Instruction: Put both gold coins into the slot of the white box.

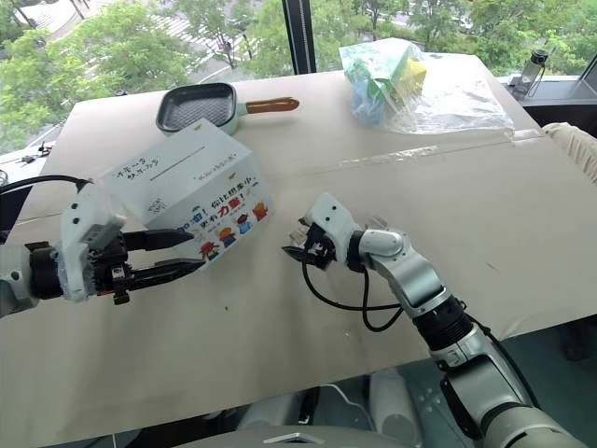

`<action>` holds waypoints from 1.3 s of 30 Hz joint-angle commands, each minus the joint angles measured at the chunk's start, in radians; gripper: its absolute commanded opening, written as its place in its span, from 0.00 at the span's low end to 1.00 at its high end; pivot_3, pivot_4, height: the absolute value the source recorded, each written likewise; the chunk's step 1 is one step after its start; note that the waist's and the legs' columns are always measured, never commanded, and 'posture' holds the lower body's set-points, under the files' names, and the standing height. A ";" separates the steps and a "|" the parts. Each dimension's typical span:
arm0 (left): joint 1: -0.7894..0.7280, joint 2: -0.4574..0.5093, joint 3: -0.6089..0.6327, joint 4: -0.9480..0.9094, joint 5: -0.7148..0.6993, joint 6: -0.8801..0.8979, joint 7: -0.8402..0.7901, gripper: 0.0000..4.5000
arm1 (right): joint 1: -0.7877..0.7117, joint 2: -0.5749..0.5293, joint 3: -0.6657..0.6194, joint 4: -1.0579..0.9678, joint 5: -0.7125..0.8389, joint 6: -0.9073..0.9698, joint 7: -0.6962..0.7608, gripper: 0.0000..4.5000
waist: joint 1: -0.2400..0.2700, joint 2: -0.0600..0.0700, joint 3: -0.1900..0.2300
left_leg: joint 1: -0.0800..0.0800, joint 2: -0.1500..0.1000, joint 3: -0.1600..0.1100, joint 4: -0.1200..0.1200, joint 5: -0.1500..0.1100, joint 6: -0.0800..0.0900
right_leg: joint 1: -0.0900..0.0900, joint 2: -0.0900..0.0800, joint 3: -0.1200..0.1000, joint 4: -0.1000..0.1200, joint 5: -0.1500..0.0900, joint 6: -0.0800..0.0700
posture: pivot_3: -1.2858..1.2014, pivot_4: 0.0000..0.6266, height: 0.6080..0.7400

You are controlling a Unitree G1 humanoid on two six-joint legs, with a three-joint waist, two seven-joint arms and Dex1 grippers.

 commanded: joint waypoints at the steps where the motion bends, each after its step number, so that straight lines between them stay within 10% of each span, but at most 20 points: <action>1: -0.029 0.015 -0.009 -0.034 -0.001 0.002 0.019 0.58 | -0.019 0.012 -0.023 -0.005 -0.016 -0.012 -0.008 0.50 | -0.002 0.000 0.000 | 0.000 0.000 0.000 0.000 0.000 0.000 | 0.000 0.000 0.000 0.000 0.000 0.000 | 0.52 0.24 0.85; 6: -0.019 0.026 -0.019 -0.026 0.026 -0.004 0.009 0.58 | -0.013 0.012 -0.027 0.006 -0.036 -0.008 -0.007 0.01 | -0.009 0.000 0.000 | 0.000 0.001 0.000 -0.001 0.000 0.000 | -0.001 0.000 0.000 0.001 0.000 0.000 | 0.52 0.24 0.85; 15: -0.049 -0.038 -0.034 -0.023 -0.016 0.003 0.051 0.58 | -0.001 0.045 -0.083 -0.026 0.017 0.023 0.004 0.01 | -0.007 0.000 0.000 | 0.000 0.001 0.000 -0.001 0.000 0.000 | -0.001 0.000 0.001 0.001 0.000 0.000 | 0.52 0.24 0.85; 33: -0.344 -0.511 -0.079 0.047 -0.614 -0.027 0.541 0.58 | -0.045 0.204 -0.407 -0.295 0.770 0.366 0.067 0.01 | -0.007 0.000 -0.001 | 0.000 0.001 -0.002 0.003 0.000 0.000 | 0.000 0.000 -0.001 0.003 0.000 0.000 | 0.52 0.24 0.85; 39: -0.338 -0.545 -0.112 0.041 -0.666 -0.063 0.559 0.12 | -0.061 0.203 -0.410 -0.305 0.827 0.372 0.039 0.00 | -0.007 0.000 -0.001 | 0.000 0.001 -0.001 0.004 0.000 0.000 | 0.000 0.000 0.000 0.005 0.000 0.000 | 0.52 0.24 0.85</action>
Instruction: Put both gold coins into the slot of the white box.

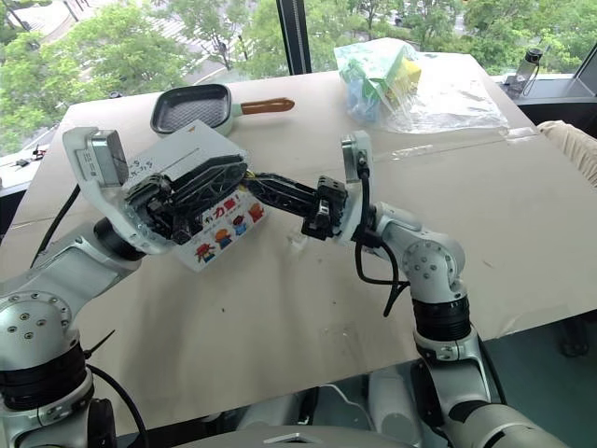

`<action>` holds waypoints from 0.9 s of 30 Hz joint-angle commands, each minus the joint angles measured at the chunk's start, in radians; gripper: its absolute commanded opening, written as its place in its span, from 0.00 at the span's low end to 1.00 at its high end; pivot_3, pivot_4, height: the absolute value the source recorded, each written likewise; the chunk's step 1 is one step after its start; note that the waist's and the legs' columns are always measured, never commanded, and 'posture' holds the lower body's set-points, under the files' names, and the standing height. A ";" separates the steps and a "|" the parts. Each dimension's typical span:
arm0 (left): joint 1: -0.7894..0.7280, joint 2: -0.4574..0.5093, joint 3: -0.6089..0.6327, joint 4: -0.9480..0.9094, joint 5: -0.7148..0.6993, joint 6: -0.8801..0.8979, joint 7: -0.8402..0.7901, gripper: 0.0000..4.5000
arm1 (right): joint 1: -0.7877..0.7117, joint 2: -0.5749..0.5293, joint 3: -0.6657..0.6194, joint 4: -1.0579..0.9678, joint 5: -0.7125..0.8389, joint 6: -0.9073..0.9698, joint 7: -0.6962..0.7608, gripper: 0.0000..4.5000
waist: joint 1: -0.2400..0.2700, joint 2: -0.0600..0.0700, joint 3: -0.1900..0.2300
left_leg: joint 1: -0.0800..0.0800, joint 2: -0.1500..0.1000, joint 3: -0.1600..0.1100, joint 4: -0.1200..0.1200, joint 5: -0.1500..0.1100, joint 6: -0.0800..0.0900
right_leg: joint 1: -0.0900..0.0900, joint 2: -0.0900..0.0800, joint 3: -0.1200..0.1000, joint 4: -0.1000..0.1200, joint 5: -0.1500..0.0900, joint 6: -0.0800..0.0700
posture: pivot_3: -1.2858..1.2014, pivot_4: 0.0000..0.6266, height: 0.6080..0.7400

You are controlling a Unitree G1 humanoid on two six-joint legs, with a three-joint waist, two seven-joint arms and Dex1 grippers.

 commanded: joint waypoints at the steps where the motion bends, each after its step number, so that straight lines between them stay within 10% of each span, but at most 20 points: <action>1: 0.004 -0.007 -0.009 -0.026 -0.047 -0.039 0.004 0.03 | -0.035 0.006 -0.004 -0.055 0.056 -0.001 -0.008 0.00 | 0.000 0.000 0.000 | 0.000 0.000 0.000 0.000 0.000 0.000 | 0.000 0.000 0.000 0.000 0.000 0.000 | 0.52 0.24 0.85; 12: 0.038 0.017 -0.030 -0.011 -0.073 -0.074 -0.012 0.01 | -0.047 0.012 -0.004 -0.036 0.069 -0.023 -0.037 0.00 | 0.001 0.000 0.000 | 0.000 0.000 0.000 0.000 0.000 0.000 | 0.000 0.000 0.000 0.000 0.000 0.000 | 0.52 0.24 0.85; 19: -0.125 0.028 0.032 0.120 0.061 -0.183 0.068 0.00 | -0.051 -0.058 0.033 -0.012 -0.071 -0.099 -0.029 0.61 | 0.006 0.000 0.000 | 0.000 0.000 0.000 0.002 0.000 0.000 | 0.000 0.000 -0.001 0.001 0.000 0.000 | 0.52 0.24 0.85; 27: -0.191 0.483 -0.086 0.411 0.522 -0.229 -0.309 0.00 | -0.106 -0.180 0.183 0.034 -0.456 -0.332 -0.053 0.68 | -0.003 0.001 0.001 | 0.000 0.000 0.003 -0.001 0.000 0.000 | -0.002 0.005 0.002 0.001 0.000 0.000 | 0.52 0.24 0.85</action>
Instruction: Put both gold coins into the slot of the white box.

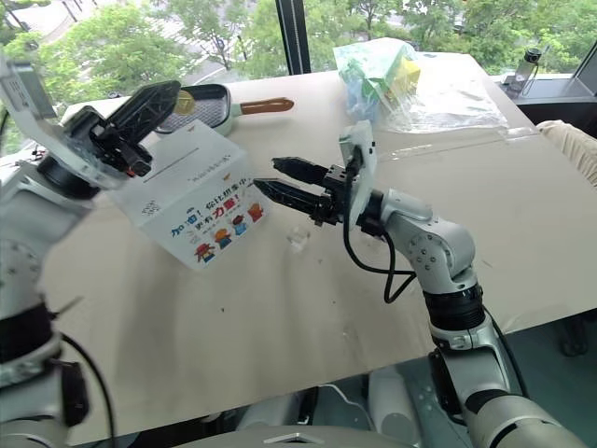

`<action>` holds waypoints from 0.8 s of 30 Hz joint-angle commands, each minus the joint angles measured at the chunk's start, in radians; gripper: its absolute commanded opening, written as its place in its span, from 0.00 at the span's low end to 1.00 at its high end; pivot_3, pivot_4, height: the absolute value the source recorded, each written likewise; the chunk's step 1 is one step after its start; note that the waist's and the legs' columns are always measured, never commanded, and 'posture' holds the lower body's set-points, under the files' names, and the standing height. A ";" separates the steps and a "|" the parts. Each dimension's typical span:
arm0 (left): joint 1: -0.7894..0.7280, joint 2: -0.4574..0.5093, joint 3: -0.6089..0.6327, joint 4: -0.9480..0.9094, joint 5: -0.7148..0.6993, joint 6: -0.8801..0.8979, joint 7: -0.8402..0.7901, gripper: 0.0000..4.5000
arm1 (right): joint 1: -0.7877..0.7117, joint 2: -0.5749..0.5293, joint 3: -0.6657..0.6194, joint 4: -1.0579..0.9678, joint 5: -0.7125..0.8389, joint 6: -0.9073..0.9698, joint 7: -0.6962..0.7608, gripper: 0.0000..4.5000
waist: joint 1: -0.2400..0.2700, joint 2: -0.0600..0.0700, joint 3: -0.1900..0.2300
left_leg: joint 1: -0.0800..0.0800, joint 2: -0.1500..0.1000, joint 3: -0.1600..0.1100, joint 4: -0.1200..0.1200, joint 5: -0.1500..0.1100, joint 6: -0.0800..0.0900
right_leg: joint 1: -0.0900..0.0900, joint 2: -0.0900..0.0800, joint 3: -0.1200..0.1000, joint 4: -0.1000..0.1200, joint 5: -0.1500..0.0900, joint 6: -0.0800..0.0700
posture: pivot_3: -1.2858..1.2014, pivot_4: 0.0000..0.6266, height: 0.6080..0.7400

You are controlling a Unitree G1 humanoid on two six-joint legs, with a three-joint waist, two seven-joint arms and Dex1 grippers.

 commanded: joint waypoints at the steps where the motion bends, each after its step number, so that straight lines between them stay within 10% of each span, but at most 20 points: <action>1: 0.014 0.120 -0.073 0.098 0.208 -0.076 -0.201 0.00 | -0.043 -0.005 0.048 -0.032 -0.127 -0.111 -0.021 0.68 | 0.001 0.000 0.000 | 0.000 0.000 0.000 -0.001 0.000 0.000 | 0.000 0.000 0.000 0.000 0.000 0.000 | 0.52 0.24 0.85; 24: -0.029 0.093 -0.129 0.327 0.482 -0.130 -0.480 0.00 | -0.060 -0.003 0.108 -0.108 -0.233 -0.117 0.009 0.68 | 0.002 0.000 0.000 | -0.006 0.000 -0.002 -0.002 0.000 0.000 | -0.007 -0.004 0.000 0.000 0.000 0.000 | 0.52 0.24 0.85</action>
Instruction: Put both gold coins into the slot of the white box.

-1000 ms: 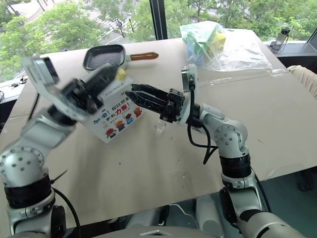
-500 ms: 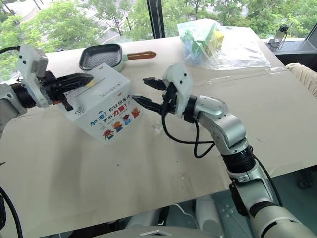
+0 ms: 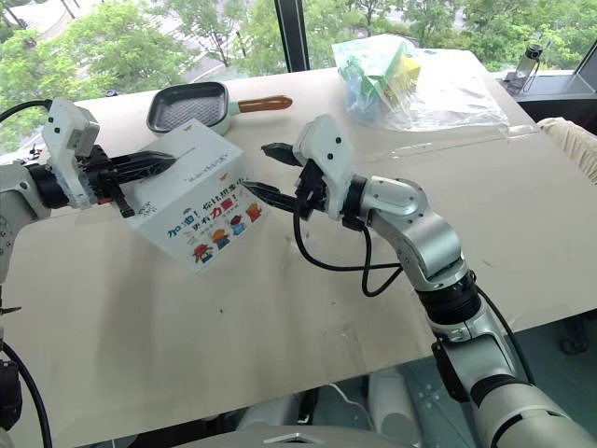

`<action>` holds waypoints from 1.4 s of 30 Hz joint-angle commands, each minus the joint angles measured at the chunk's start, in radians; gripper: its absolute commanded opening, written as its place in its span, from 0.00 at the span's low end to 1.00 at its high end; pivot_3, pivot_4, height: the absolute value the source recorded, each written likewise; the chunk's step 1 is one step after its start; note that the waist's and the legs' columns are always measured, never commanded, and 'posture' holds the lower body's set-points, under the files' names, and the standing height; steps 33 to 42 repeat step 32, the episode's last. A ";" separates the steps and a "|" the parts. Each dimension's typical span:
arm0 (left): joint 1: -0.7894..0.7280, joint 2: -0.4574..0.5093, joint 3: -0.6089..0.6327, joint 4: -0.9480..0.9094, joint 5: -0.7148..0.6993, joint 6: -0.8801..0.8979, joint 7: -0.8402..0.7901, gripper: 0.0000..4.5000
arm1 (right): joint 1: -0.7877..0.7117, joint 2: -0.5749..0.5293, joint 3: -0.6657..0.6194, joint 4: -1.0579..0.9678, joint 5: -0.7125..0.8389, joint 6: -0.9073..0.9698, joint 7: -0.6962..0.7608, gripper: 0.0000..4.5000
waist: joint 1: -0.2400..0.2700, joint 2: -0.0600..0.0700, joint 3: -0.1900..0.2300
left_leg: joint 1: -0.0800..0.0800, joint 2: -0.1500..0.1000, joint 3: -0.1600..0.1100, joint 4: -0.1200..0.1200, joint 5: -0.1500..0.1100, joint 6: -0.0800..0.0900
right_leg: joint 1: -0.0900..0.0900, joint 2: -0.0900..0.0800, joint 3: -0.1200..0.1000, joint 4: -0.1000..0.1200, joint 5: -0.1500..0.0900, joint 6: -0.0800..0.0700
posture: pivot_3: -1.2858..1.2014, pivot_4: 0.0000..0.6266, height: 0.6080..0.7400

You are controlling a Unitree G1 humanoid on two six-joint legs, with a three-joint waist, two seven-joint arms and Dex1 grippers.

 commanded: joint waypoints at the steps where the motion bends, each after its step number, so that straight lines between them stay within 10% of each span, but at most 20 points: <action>1: -0.008 0.008 0.027 0.006 0.012 0.010 -0.018 0.00 | 0.001 0.010 -0.001 -0.040 0.008 -0.018 0.007 0.68 | 0.000 0.000 0.000 | 0.000 0.000 0.000 0.000 0.000 0.000 | 0.000 0.000 0.000 0.000 0.000 0.000 | 0.52 0.24 0.85; 7: -0.037 -0.024 0.057 0.004 0.028 -0.013 0.016 0.47 | 0.020 -0.002 -0.003 -0.053 0.011 -0.008 0.019 0.72 | 0.002 0.000 0.000 | 0.000 0.000 0.000 0.000 0.000 0.000 | 0.000 0.000 0.000 0.000 0.000 0.000 | 0.52 0.24 0.85; 18: 0.057 -0.224 0.243 -0.497 -0.454 0.252 0.182 0.47 | 0.244 -0.176 -0.098 -0.046 0.067 -0.116 0.207 0.72 | 0.005 -0.002 -0.001 | -0.004 0.000 -0.001 0.005 0.000 0.001 | 0.000 -0.002 -0.003 -0.003 0.000 0.000 | 0.52 0.24 0.85; 27: 0.675 -0.384 -0.054 -0.666 0.071 -0.063 0.350 0.47 | 0.512 -0.257 -0.128 0.024 0.046 -0.248 0.276 0.72 | 0.009 -0.001 0.000 | 0.010 0.002 0.009 -0.004 0.000 0.000 | 0.004 0.001 0.011 0.001 0.001 -0.001 | 0.52 0.24 0.85; 42: 0.730 -0.448 -0.109 -0.563 0.184 -0.218 0.335 0.47 | 0.545 -0.260 -0.129 0.109 0.011 -0.324 0.301 0.72 | 0.025 -0.001 0.000 | 0.023 0.002 0.010 -0.002 -0.003 0.006 | 0.022 0.001 0.006 -0.005 -0.001 0.001 | 0.52 0.24 0.85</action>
